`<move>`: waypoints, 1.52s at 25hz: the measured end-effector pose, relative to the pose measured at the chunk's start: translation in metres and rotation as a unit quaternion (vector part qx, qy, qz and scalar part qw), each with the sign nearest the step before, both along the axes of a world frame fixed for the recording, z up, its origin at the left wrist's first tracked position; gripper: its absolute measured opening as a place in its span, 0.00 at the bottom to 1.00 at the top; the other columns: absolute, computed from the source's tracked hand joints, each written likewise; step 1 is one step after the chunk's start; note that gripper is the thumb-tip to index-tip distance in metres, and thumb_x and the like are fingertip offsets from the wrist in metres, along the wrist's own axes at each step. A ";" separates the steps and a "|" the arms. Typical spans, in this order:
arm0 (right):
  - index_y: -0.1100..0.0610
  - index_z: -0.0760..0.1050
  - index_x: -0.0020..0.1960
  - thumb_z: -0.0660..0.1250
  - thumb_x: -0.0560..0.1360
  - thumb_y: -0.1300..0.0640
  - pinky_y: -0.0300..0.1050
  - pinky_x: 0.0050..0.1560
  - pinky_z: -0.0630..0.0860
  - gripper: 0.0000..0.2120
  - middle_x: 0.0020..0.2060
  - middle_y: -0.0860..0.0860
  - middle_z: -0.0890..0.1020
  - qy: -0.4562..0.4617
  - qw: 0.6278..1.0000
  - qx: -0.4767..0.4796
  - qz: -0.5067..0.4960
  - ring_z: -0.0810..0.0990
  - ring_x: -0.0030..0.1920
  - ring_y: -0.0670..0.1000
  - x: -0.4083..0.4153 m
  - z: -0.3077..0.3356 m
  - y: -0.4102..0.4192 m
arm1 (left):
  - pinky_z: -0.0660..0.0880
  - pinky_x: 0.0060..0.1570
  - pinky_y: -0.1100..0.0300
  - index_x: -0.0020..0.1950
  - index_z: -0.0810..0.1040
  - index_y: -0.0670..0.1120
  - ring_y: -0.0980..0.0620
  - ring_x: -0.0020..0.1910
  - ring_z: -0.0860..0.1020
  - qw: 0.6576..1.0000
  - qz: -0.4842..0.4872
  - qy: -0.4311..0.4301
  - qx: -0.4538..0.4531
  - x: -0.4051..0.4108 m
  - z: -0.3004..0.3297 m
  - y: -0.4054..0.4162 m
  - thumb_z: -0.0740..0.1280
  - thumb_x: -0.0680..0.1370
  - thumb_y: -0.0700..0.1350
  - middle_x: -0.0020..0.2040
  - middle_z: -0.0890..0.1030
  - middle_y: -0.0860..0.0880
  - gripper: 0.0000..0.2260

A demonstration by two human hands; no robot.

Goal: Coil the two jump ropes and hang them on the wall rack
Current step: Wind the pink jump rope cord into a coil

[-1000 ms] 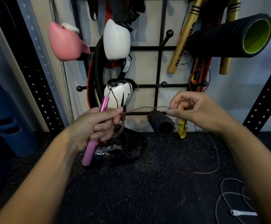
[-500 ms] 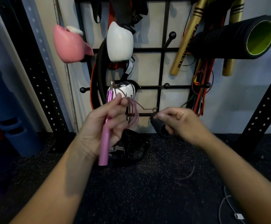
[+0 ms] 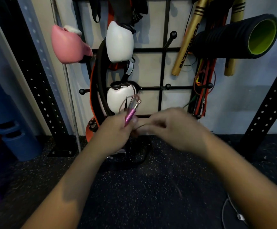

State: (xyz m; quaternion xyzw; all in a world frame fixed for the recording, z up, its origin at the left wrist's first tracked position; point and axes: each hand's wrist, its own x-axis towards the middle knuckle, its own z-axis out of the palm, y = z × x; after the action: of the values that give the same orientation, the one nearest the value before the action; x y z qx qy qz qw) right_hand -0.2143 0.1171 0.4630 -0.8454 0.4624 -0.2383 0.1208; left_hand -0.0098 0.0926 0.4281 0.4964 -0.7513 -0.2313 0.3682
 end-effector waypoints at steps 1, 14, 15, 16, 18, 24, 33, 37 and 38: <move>0.45 0.86 0.48 0.70 0.76 0.41 0.46 0.40 0.79 0.10 0.35 0.42 0.83 -0.029 0.999 -0.009 -0.031 0.81 0.36 0.44 -0.009 0.006 -0.004 | 0.79 0.45 0.56 0.54 0.81 0.45 0.50 0.38 0.85 0.998 -0.024 0.030 0.059 0.001 0.000 0.000 0.59 0.86 0.49 0.39 0.87 0.48 0.13; 0.51 0.84 0.44 0.72 0.77 0.46 0.35 0.39 0.78 0.09 0.33 0.50 0.82 -0.191 0.976 -0.059 -0.082 0.77 0.32 0.41 -0.047 0.009 -0.029 | 0.75 0.36 0.66 0.45 0.82 0.39 0.53 0.22 0.75 0.960 -0.156 0.187 0.141 -0.018 0.018 0.018 0.60 0.85 0.47 0.23 0.75 0.48 0.17; 0.52 0.83 0.42 0.73 0.76 0.46 0.32 0.32 0.72 0.10 0.29 0.48 0.78 -0.206 0.970 -0.079 -0.099 0.72 0.28 0.41 -0.043 0.007 -0.030 | 0.71 0.28 0.68 0.44 0.81 0.39 0.55 0.19 0.69 0.957 -0.159 0.201 0.138 -0.018 0.022 0.018 0.60 0.85 0.47 0.21 0.70 0.50 0.17; 0.53 0.83 0.41 0.73 0.76 0.46 0.33 0.30 0.69 0.11 0.27 0.47 0.74 -0.211 0.967 -0.087 -0.109 0.69 0.27 0.42 -0.039 0.005 -0.030 | 0.67 0.24 0.67 0.44 0.81 0.39 0.56 0.19 0.66 0.956 -0.163 0.202 0.140 -0.018 0.024 0.019 0.60 0.85 0.47 0.22 0.68 0.51 0.17; 0.51 0.83 0.44 0.71 0.78 0.47 0.42 0.35 0.76 0.09 0.31 0.50 0.79 -0.190 0.974 -0.082 -0.093 0.74 0.31 0.47 -0.035 0.002 -0.030 | 0.69 0.25 0.64 0.46 0.82 0.39 0.53 0.21 0.69 0.958 -0.169 0.183 0.143 -0.018 0.027 0.021 0.61 0.85 0.47 0.23 0.72 0.51 0.16; 0.47 0.85 0.46 0.73 0.77 0.48 0.40 0.34 0.74 0.04 0.31 0.44 0.82 -0.233 0.965 -0.080 -0.091 0.77 0.31 0.41 -0.037 0.002 -0.028 | 0.73 0.25 0.61 0.45 0.84 0.41 0.53 0.21 0.72 0.959 -0.165 0.184 0.136 -0.016 0.023 0.024 0.63 0.82 0.51 0.23 0.75 0.50 0.16; 0.50 0.84 0.47 0.71 0.79 0.50 0.43 0.38 0.72 0.05 0.37 0.64 0.79 -0.257 0.966 -0.001 -0.042 0.73 0.35 0.49 -0.033 -0.003 -0.028 | 0.73 0.24 0.64 0.37 0.83 0.44 0.55 0.18 0.74 0.891 -0.252 0.274 0.259 -0.009 0.026 0.027 0.70 0.77 0.51 0.20 0.74 0.51 0.14; 0.54 0.82 0.45 0.71 0.77 0.48 0.34 0.25 0.65 0.09 0.26 0.45 0.74 -0.354 0.932 0.021 -0.073 0.67 0.24 0.42 -0.022 -0.014 -0.025 | 0.76 0.25 0.65 0.42 0.81 0.41 0.58 0.21 0.79 0.660 -0.437 0.487 0.369 0.000 0.031 0.021 0.65 0.83 0.48 0.23 0.79 0.51 0.14; 0.54 0.82 0.46 0.70 0.78 0.46 0.36 0.23 0.63 0.11 0.25 0.45 0.74 -0.356 0.928 0.084 -0.077 0.66 0.23 0.43 -0.017 -0.020 -0.023 | 0.78 0.28 0.63 0.45 0.81 0.40 0.56 0.24 0.81 0.602 -0.436 0.572 0.347 -0.002 0.035 0.020 0.63 0.84 0.45 0.27 0.82 0.50 0.14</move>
State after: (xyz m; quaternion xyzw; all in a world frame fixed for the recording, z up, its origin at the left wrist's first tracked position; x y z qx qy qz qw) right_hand -0.2311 0.0941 0.4431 -0.6537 0.4710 -0.4925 0.3290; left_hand -0.0123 0.1129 0.4630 -0.0336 -0.3777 -0.8447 0.3779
